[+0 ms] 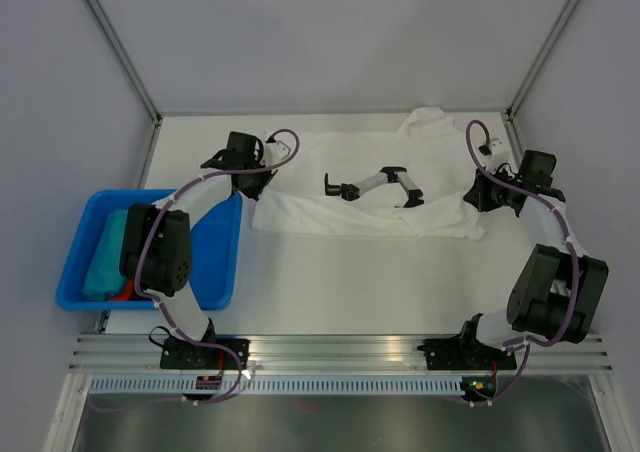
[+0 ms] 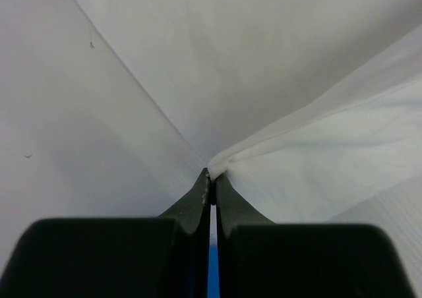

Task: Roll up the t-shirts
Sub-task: Fold the tshirt

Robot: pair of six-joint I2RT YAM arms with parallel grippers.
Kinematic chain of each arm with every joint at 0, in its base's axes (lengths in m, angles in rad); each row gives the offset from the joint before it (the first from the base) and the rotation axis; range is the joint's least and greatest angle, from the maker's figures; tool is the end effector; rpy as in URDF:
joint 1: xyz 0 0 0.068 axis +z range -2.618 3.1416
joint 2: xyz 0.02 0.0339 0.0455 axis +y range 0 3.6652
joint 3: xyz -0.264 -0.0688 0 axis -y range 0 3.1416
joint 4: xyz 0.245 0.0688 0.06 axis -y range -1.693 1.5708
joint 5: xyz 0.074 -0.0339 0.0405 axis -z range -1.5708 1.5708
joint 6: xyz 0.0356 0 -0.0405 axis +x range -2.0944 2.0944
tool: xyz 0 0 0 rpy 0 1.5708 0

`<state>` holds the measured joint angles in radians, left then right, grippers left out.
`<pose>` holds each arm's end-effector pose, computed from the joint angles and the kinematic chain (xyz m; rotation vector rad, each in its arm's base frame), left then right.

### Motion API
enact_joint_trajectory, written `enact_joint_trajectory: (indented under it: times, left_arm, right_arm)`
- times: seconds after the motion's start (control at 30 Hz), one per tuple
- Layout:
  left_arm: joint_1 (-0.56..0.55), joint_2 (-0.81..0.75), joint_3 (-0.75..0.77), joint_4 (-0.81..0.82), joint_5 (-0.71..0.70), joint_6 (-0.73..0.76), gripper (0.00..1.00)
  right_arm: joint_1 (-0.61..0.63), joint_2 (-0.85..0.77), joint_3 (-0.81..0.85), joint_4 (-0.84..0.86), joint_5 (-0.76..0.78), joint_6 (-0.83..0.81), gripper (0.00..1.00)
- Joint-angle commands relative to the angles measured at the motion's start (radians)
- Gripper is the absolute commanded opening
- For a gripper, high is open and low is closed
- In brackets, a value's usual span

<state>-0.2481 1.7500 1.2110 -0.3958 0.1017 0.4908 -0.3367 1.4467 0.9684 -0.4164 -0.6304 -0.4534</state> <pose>0.3608 -0.0951 0.2110 0.9412 2.3148 -0.0267 0.2870 -0.0782 0.2358 -0.3913 2.2462 0.3753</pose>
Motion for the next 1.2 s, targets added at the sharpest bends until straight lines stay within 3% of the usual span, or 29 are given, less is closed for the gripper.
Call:
enact_joint_trajectory:
  times: [0.0,0.7,0.77,0.83,0.93,0.97,1.07,1.17]
  left_arm:
    - [0.006,0.019,0.051,0.006,-0.033,-0.029,0.02]
    - [0.010,0.155,0.097,0.008,-0.149,-0.026,0.02]
    - [0.010,0.163,0.097,0.006,-0.145,-0.020,0.03]
    - [0.010,0.164,0.096,0.008,-0.145,-0.015,0.06]
    - [0.010,0.169,0.102,0.008,-0.161,-0.017,0.23]
    - [0.010,0.169,0.104,0.008,-0.168,-0.023,0.37]
    - [0.009,0.152,0.111,0.006,-0.174,-0.034,0.48]
    - [0.004,0.097,0.107,0.005,-0.119,-0.038,0.52]
  right_arm:
    - [-0.002,0.018,0.050,0.070,0.011,0.024,0.00]
    - [0.010,0.187,0.107,0.171,0.084,0.087,0.00]
    - [0.018,0.195,0.107,0.179,0.089,0.102,0.09]
    - [0.021,0.205,0.108,0.197,0.092,0.130,0.21]
    - [0.025,0.227,0.125,0.199,0.132,0.189,0.37]
    - [0.025,0.231,0.131,0.199,0.144,0.209,0.42]
    - [0.024,0.216,0.156,0.185,0.201,0.260,0.44]
    - [0.012,0.175,0.182,0.168,0.332,0.405,0.43]
